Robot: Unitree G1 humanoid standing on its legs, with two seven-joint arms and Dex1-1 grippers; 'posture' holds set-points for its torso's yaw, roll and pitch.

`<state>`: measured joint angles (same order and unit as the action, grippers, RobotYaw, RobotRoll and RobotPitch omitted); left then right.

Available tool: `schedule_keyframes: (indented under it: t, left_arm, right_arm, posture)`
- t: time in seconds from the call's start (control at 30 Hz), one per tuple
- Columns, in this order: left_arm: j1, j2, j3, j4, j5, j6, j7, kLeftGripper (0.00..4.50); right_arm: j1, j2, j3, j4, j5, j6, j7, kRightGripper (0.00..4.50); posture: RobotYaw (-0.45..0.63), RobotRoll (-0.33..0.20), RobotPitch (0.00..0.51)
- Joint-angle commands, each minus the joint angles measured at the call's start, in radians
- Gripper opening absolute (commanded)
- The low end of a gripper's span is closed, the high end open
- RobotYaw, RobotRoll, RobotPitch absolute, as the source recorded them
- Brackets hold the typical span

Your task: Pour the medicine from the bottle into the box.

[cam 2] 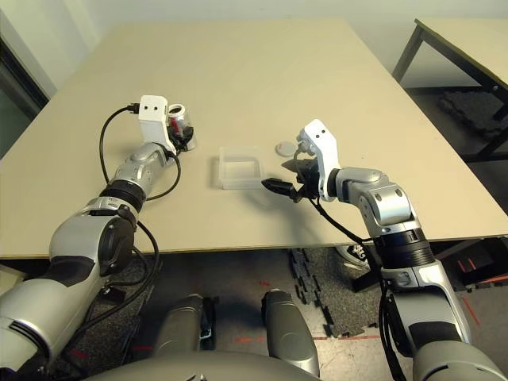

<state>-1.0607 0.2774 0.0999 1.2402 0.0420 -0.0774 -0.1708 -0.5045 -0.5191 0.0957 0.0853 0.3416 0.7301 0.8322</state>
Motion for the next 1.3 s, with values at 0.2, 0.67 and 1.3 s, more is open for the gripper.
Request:
schedule_keyframes:
  t: [0.2,0.67,1.3]
  left_arm:
    - [-0.405,0.079,-0.753,-0.085,0.756,-0.532,-0.063,2.4]
    - [-0.395,0.03,-1.101,-0.101,1.103,-0.637,0.103,2.4]
    - [-0.27,-0.041,-0.489,-0.006,0.411,-0.385,-0.391,2.4]
  right_arm:
    - [-0.024,0.012,0.008,0.022,-0.002,-0.011,0.016,4.5]
    - [-0.085,0.076,0.0,0.127,-0.024,-0.074,-0.006,4.5]
    - [-0.09,0.046,-0.007,0.133,-0.018,-0.074,0.009,4.5]
  posture:
    - [-0.13,0.0,0.059]
    - [-0.16,0.0,0.045]
    - [-0.13,0.0,0.053]
